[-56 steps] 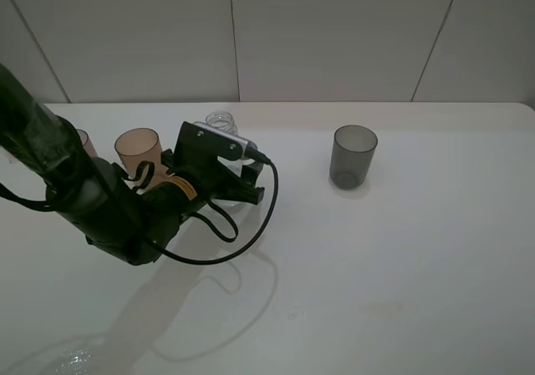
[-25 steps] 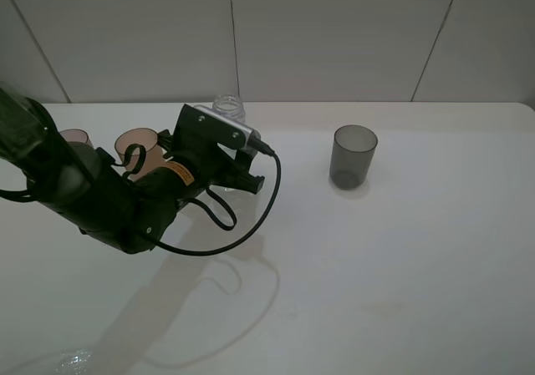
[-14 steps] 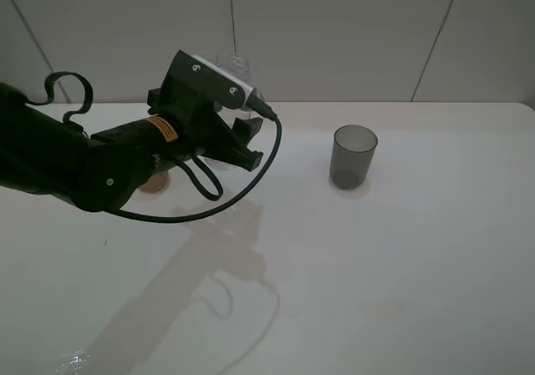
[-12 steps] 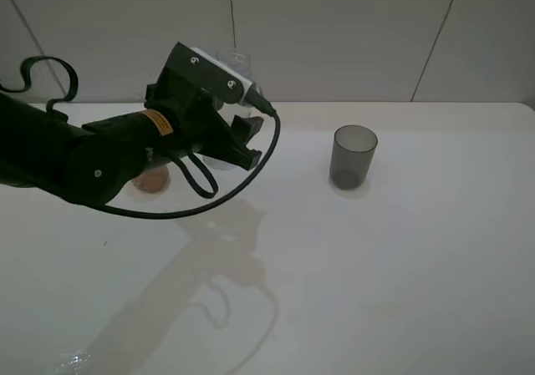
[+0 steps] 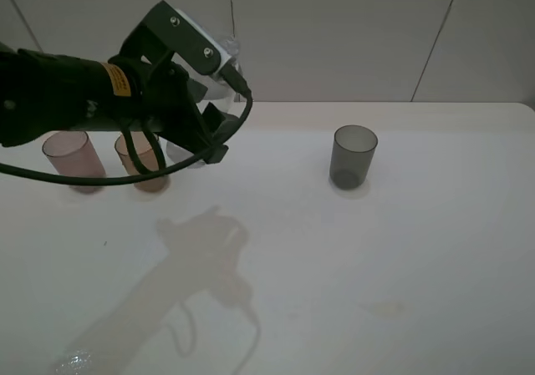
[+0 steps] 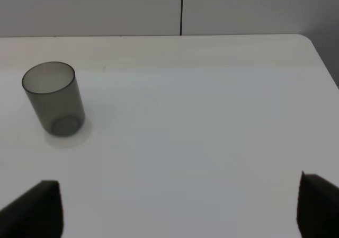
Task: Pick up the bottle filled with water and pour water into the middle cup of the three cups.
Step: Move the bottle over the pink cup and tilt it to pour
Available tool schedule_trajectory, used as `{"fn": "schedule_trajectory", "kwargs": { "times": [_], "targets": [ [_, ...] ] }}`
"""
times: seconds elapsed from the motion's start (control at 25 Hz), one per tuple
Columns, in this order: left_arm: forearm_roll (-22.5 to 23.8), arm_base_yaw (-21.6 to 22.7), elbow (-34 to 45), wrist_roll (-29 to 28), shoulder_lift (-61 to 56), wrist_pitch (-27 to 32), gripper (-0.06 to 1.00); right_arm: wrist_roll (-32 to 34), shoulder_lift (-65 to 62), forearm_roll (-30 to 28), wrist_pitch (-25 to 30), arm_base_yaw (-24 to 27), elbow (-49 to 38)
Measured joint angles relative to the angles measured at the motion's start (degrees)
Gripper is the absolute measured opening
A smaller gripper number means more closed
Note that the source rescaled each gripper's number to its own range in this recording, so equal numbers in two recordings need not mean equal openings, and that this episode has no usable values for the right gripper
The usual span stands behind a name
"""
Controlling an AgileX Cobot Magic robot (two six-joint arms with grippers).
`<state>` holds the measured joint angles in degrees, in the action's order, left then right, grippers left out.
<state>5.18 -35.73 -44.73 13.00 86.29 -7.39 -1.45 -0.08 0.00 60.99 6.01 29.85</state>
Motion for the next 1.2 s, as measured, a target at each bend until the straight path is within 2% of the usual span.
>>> {"fn": "schedule_trajectory", "kwargs": {
  "times": [0.2,0.28,0.4,0.6,0.8,1.2],
  "targets": [
    [14.57,3.19,-5.08,-6.28,-2.01,14.27,0.02,0.0,0.0,0.0,0.0,0.0,0.0],
    [18.69,4.36,-6.66,-7.06,-2.85,18.3,0.02,0.0,0.0,0.0,0.0,0.0,0.0],
    [21.41,6.45,-7.58,-7.3,-3.69,20.35,0.02,0.0,0.0,0.0,0.0,0.0,0.0],
    [22.44,9.79,-7.72,-7.3,-3.82,20.91,0.02,0.0,0.0,0.0,0.0,0.0,0.0],
    [22.69,10.8,-7.72,-7.44,-3.82,22.84,0.02,0.0,0.0,0.0,0.0,0.0,0.0],
    [20.06,10.8,-7.72,-7.44,-5.35,35.72,0.02,0.0,0.0,0.0,0.0,0.0,0.0]
  ]
}}
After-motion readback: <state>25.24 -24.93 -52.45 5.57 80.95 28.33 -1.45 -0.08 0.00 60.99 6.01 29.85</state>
